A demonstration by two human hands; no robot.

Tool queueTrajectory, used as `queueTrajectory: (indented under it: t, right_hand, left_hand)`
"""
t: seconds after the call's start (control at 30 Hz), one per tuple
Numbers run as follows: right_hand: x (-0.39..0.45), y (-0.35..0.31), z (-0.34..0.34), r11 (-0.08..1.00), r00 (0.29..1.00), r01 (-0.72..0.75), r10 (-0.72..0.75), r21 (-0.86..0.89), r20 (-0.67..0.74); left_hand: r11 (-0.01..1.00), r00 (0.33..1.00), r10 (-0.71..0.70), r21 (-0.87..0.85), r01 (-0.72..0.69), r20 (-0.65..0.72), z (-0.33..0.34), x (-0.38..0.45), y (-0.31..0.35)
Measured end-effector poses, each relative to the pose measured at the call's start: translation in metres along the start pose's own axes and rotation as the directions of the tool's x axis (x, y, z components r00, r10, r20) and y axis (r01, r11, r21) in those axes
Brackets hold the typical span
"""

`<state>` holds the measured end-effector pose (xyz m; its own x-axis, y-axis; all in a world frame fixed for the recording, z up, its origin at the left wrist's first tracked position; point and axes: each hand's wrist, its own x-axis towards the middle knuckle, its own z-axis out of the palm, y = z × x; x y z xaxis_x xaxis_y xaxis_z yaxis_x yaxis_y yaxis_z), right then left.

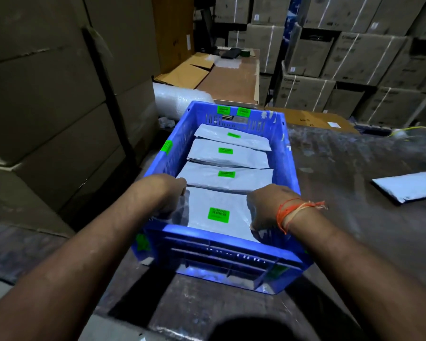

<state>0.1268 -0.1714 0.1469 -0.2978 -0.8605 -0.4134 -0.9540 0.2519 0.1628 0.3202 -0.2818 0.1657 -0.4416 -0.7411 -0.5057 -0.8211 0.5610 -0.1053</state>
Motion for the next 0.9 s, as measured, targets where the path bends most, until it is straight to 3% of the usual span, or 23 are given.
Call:
queueTrajectory:
  t: [0.17, 0.3, 0.5, 0.7, 0.9]
  right_hand:
    - [-0.003, 0.009, 0.005, 0.995, 0.989, 0.006, 0.009, 0.103, -0.150]
    - [-0.021, 0.023, -0.004, 0.987, 0.939, 0.062, -0.007, 0.148, -0.344]
    - [-0.052, 0.070, -0.010, 0.931, 0.762, 0.126, 0.130, 0.342, -0.634]
    - [-0.081, 0.159, 0.016, 0.910, 0.735, 0.010, 0.275, 0.415, -0.620]
    - [-0.095, 0.259, 0.067, 0.879, 0.738, -0.077, 0.368, 0.471, -0.566]
  left_hand:
    - [0.998, 0.998, -0.031, 0.047, 0.034, -0.049, -0.002, -0.012, 0.006]
    - [0.992, 0.965, -0.027, 0.112, 0.058, -0.260, -0.014, -0.031, 0.020]
    - [0.963, 0.789, 0.261, 0.091, -0.255, -0.556, -0.052, -0.039, 0.075]
    - [0.870, 0.632, 0.444, 0.137, -0.473, -0.636, -0.076, -0.034, 0.188]
    - [0.852, 0.613, 0.470, 0.145, -0.503, -0.635, -0.069, -0.031, 0.301]
